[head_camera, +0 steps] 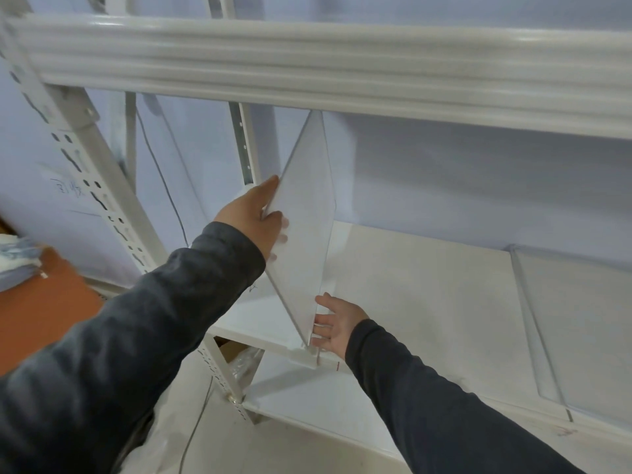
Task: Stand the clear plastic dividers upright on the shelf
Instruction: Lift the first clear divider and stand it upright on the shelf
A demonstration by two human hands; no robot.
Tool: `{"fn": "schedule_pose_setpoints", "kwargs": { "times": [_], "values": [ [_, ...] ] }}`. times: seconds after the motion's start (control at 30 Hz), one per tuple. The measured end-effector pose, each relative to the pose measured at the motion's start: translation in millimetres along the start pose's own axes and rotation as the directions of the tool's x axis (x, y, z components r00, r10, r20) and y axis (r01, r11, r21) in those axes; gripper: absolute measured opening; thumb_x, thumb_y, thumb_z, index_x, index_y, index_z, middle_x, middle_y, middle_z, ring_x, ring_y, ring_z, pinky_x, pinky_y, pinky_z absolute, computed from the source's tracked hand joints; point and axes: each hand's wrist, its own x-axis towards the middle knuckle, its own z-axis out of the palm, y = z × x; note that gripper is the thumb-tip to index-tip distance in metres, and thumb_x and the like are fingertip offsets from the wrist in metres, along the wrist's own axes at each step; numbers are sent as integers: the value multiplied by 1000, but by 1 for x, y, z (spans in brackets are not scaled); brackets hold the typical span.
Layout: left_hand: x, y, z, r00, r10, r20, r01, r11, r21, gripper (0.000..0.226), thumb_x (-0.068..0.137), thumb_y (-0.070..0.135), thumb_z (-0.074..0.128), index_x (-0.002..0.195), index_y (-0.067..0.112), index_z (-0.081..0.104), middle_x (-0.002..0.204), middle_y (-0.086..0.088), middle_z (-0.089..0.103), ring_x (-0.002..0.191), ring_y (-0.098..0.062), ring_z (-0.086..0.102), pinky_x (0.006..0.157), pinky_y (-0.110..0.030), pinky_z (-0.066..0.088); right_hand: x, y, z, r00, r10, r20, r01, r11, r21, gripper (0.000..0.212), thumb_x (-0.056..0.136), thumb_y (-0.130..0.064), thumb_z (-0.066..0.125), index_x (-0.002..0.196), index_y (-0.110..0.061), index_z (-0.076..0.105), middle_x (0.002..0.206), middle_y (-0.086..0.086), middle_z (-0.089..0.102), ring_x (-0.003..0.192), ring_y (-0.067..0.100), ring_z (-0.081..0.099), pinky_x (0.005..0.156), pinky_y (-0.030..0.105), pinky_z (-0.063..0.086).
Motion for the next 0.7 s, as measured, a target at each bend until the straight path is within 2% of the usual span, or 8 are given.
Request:
{"fn": "schedule_pose_setpoints", "kwargs": {
  "times": [0.17,0.37,0.5,0.7],
  "values": [
    [5,0,-3,1000,17,10,-17,999,28,52,94,15,41,141,35,32,110,-6,66,90,-23,69,78,-47,59,1,-2,5,1000,0,3,0,1000,-1,22,92,-30,60,109,-16,60,102,16,65,85,32,64,73,39,53],
    [5,1,-2,997,55,45,-60,993,101,53,97,14,36,145,32,24,116,-8,64,96,-25,66,78,-49,58,2,-1,7,1000,-8,-19,7,1000,-3,19,93,-29,59,105,-15,58,99,17,64,90,34,62,91,47,49],
    [7,4,2,992,103,75,-118,968,223,53,97,16,34,146,32,20,117,-11,62,94,-27,67,73,-51,58,1,-2,8,999,-12,-30,11,1000,-10,17,92,-29,60,101,-14,58,98,18,64,86,34,63,91,48,49],
    [9,5,4,988,123,96,-146,947,286,53,98,15,35,147,28,18,121,-15,62,98,-31,66,79,-50,57,3,-3,6,999,-17,-32,16,1000,-17,19,92,-32,59,99,-15,58,102,17,64,91,34,63,96,48,48]
  ]
}}
